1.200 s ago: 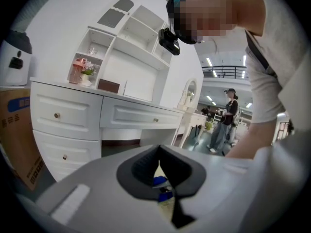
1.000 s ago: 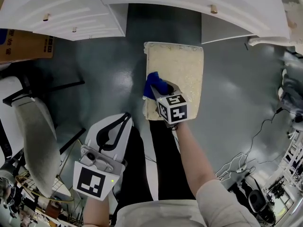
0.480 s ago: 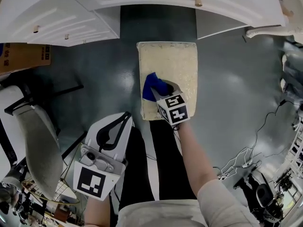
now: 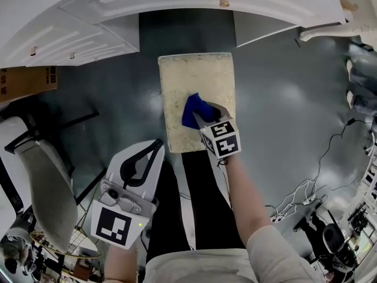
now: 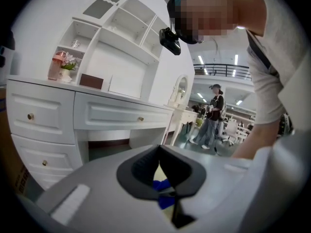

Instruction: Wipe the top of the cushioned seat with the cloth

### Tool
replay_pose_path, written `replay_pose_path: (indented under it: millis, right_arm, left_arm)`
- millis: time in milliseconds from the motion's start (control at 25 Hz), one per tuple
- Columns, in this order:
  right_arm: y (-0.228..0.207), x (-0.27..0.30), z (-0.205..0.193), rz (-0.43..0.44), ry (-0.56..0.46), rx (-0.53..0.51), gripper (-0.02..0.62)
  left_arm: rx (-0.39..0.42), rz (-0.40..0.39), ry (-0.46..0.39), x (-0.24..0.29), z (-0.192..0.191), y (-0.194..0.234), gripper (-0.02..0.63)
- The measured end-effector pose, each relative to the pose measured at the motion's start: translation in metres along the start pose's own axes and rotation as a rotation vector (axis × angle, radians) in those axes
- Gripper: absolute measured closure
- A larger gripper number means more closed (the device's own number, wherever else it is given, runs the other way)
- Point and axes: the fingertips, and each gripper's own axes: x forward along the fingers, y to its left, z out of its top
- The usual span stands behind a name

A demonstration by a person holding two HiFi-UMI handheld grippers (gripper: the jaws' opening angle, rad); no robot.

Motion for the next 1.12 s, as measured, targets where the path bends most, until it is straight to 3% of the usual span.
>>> replay_pose_path:
  millis: [760,1120]
  right_arm:
    - [-0.092,-0.049,-0.033,-0.097,0.020,0.116,0.465]
    - [-0.116,-0.059,-0.041,-0.092,0.054,0.134,0.463]
  left_arm:
    - [0.016,-0.050,0.008,0.054,0.017,-0.028,0.606]
    - [0.020,-0.061,-0.014,0.085,0.033,-0.042,0.606]
